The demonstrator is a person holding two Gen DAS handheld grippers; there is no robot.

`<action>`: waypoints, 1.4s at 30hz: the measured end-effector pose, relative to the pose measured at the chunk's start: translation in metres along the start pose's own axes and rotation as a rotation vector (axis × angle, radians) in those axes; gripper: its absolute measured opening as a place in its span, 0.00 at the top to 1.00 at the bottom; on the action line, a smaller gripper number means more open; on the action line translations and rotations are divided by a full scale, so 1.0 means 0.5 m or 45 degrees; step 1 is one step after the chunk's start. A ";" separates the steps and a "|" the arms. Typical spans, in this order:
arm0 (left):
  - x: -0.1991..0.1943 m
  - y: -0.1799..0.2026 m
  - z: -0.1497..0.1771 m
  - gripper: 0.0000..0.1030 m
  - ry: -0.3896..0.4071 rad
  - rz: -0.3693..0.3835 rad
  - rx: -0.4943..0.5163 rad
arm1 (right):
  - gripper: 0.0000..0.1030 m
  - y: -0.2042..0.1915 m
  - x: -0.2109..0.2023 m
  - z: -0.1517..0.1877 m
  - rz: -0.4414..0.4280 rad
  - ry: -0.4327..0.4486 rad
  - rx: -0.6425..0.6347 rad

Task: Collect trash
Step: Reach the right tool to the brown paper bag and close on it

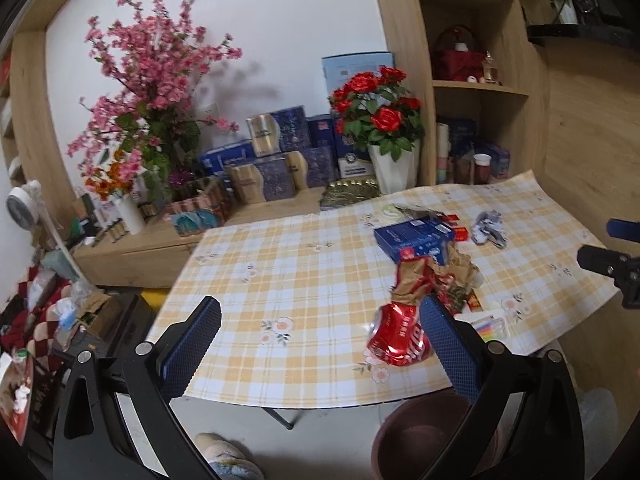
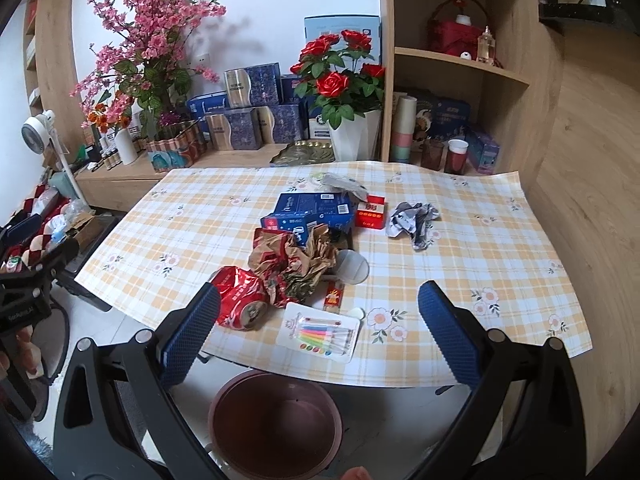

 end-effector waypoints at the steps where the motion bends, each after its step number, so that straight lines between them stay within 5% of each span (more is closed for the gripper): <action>1: 0.007 0.001 0.003 0.06 -0.001 0.022 -0.006 | 0.05 -0.002 0.003 0.002 -0.021 -0.005 0.009; 13: 0.088 0.020 0.070 0.05 -0.079 0.165 -0.050 | 0.05 -0.007 0.053 0.033 -0.062 -0.014 0.058; 21: 0.132 0.018 0.081 0.05 -0.110 0.206 -0.068 | 0.05 -0.009 0.126 0.069 -0.067 -0.116 0.029; 25: 0.158 0.017 0.079 0.05 -0.100 0.222 -0.045 | 0.05 -0.008 0.180 0.070 -0.002 -0.129 -0.014; 42: 0.270 -0.066 0.132 0.06 -0.229 0.120 -0.156 | 0.06 -0.105 0.487 0.080 -0.087 -0.312 0.194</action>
Point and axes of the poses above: each gripper's, at about its wrist camera, not at the fingertips, and x roughly the way its jaws point, y to its right, z to its underside, the point moved 10 cm from there along x, roughly the way its jaws point, and after that the axes turned 12 degrees about z, right-handed, at the moved point
